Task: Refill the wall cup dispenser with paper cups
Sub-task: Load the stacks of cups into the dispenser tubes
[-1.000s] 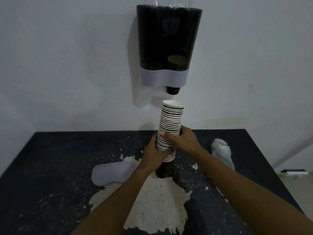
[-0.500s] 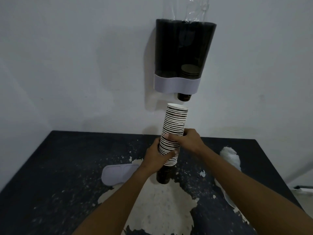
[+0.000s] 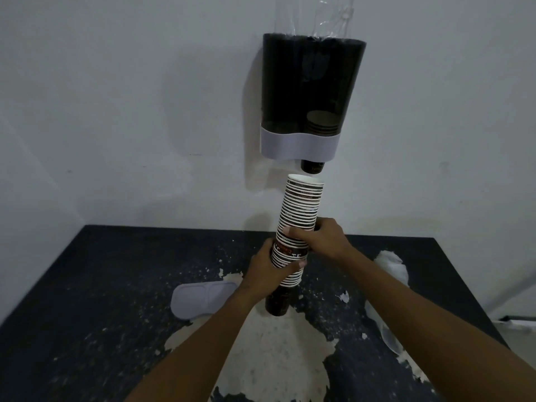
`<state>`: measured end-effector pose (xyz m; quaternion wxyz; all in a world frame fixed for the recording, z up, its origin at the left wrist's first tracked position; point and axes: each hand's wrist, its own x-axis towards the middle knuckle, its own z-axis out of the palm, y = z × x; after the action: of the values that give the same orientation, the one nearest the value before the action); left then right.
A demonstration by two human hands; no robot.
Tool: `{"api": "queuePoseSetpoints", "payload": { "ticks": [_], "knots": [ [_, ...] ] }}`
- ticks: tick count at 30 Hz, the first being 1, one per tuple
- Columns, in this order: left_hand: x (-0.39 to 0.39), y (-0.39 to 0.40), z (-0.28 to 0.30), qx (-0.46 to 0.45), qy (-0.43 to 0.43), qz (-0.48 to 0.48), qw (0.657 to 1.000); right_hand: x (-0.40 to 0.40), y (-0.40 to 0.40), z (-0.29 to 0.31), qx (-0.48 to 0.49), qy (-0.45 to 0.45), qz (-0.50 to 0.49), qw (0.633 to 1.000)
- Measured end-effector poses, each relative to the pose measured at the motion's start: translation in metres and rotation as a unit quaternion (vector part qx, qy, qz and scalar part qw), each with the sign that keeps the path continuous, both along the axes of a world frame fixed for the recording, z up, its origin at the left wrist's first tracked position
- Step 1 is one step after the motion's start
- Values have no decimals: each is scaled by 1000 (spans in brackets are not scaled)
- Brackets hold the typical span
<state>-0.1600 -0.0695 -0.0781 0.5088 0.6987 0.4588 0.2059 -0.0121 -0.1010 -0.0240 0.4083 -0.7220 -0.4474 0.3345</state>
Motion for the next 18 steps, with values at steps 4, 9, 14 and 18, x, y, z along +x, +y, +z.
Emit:
{"api": "queuePoseSetpoints", "payload": {
  "ticks": [4, 9, 14, 18],
  "knots": [
    [0, 2, 1, -4, -10, -2, 1000, 0, -1, 1, 10, -12, 5, 1000],
    [2, 4, 4, 2, -20, -7, 1000, 1, -1, 3, 15, -22, -1, 1000],
    [4, 4, 5, 25, -16, -12, 999, 3, -1, 4, 17, -34, 13, 999],
    [2, 1, 3, 33, -33, -24, 999, 3, -1, 3, 26, -35, 11, 999]
  ]
}}
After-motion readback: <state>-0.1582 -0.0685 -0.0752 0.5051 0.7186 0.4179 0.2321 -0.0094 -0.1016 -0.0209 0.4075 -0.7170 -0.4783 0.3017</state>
